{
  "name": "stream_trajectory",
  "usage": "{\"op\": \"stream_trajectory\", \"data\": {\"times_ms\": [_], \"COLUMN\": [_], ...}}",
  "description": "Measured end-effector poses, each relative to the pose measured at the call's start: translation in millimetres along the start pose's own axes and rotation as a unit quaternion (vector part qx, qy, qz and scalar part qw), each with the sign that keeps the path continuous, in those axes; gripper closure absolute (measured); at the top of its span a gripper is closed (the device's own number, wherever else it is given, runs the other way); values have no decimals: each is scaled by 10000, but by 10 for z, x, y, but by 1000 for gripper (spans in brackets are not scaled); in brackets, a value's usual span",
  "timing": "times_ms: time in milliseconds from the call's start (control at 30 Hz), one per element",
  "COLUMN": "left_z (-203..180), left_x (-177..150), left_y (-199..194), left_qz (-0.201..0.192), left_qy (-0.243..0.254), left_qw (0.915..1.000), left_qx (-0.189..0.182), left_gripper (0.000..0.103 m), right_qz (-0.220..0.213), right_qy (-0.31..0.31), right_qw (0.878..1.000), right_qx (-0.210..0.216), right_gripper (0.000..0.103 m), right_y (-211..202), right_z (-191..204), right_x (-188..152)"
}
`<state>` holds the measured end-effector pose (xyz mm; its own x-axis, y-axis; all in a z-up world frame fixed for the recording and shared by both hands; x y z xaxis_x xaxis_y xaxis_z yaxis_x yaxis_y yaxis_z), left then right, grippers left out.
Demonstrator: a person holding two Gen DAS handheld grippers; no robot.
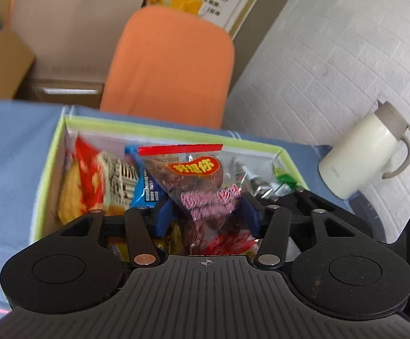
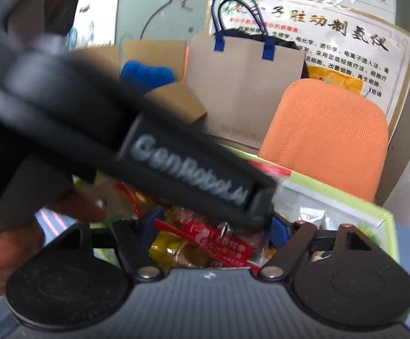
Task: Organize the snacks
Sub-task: 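Lower the meat snack bag into the green box and open the left gripper, then grasp the red chocolate cookie packet with the left gripper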
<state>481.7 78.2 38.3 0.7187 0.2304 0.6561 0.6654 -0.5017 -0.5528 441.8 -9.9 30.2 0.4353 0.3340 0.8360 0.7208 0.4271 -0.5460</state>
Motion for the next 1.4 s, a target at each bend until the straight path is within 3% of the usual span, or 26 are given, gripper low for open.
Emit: {"op": "stream_trajectory", "data": {"times_ms": [33,133,300,367,467,533,667,833,900,1000,1100,1333,1400], "left_z": [38,24,-270,-367,-426,-423,-355,-115,-46,-50,-114,-320,-412], "left_x": [-3,46,-59,-235,-589,-800,-949,-947,-971,-1047,-1200,-1830,-2022], "left_y": [-7,-133,-765,-1006,-1187,-1127,-737,-231,-123,-149,-278,-713,-834], "left_qz": [-43,-253,-965,-1070,-765,-376,212,930,1099,1140,1167,930,809], "left_qy": [-75,-92,495,739,969,1007,1034,616,475,418,480,374,374], "left_qw": [9999,9995,9939,9913,9909,9921,9938,9930,9923,9917,9913,9946,9957], "left_qx": [-113,-192,-181,-200,-529,-641,-341,-398,-304,-422,-369,-261,-246], "left_gripper": [63,48,28,24,23,23,31,49,62,71,72,70,64], "right_qz": [-38,-203,-768,-664,-198,115,499,717,717,742,716,609,566], "right_qy": [-32,69,22,90,406,595,704,595,573,483,507,562,457], "right_qw": [10000,9998,9967,9977,9990,9980,9957,9949,9947,9950,9947,9952,9965], "right_qx": [-16,25,-248,-140,31,175,333,375,457,466,537,516,411], "right_gripper": [20,15,10,10,10,10,10,10,10,10,10,10,10], "right_y": [-27,-268,-1013,-1222,-1337,-1302,-1105,-868,-775,-734,-861,-1374,-1483], "right_z": [-4,-8,-51,-24,61,145,316,374,426,456,531,822,905], "right_x": [1,17,-154,-378,-810,-1056,-1247,-1221,-1190,-1160,-1202,-1540,-1625]}}
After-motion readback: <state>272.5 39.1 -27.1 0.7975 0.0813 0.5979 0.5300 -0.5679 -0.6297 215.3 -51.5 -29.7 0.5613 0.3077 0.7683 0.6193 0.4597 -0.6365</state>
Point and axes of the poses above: each gripper's, at about its wrist camera, not at the fingertips, and y roughly the way its jaws point, z to its left, x to its top, the point moved 4 cm from there along y, roughly the way its jaws point, and after that the axes turned 6 degrees about -x, right-handed, at the moved point
